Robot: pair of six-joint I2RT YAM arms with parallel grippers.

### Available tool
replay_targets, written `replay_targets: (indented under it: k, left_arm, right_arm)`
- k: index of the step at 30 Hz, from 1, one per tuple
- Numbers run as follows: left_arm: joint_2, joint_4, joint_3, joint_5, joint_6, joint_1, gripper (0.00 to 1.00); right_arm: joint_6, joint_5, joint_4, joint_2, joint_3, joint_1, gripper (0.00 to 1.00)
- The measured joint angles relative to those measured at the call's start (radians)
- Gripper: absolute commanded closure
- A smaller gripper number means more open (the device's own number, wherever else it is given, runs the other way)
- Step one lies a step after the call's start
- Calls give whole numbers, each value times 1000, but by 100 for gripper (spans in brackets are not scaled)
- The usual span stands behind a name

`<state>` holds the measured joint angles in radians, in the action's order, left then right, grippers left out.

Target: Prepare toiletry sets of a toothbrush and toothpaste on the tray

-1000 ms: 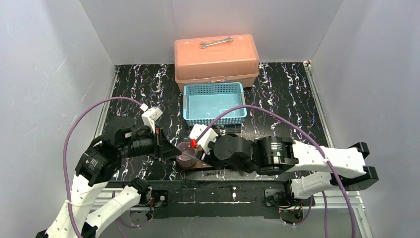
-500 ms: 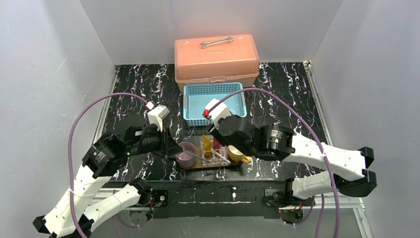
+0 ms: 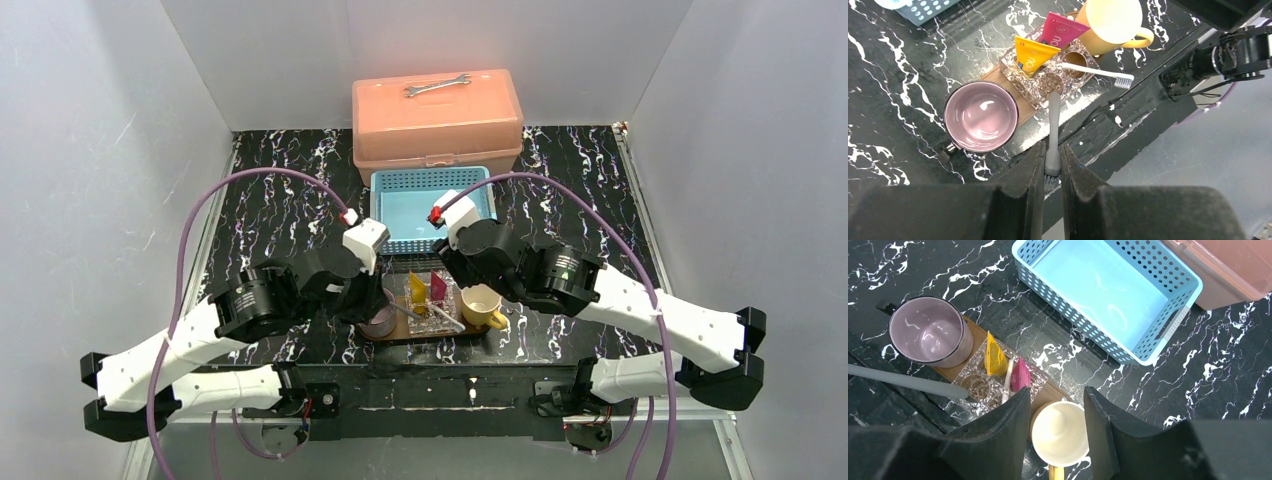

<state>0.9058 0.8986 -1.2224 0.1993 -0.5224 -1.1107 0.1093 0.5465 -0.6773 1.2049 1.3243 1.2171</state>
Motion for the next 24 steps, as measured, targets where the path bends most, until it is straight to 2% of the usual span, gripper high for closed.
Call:
replay_targets:
  k: [5, 11, 24]
  left_arm:
    - [49, 0, -29, 118, -2, -88, 100]
    - [87, 0, -40, 196, -6, -137, 100]
    - [126, -74, 35, 258, -29, -194, 100]
  right_arm:
    - [11, -10, 4, -37, -29, -6, 49]
    - [21, -17, 9, -63, -58, -13, 49]
    - [41, -31, 24, -90, -98, -18, 49]
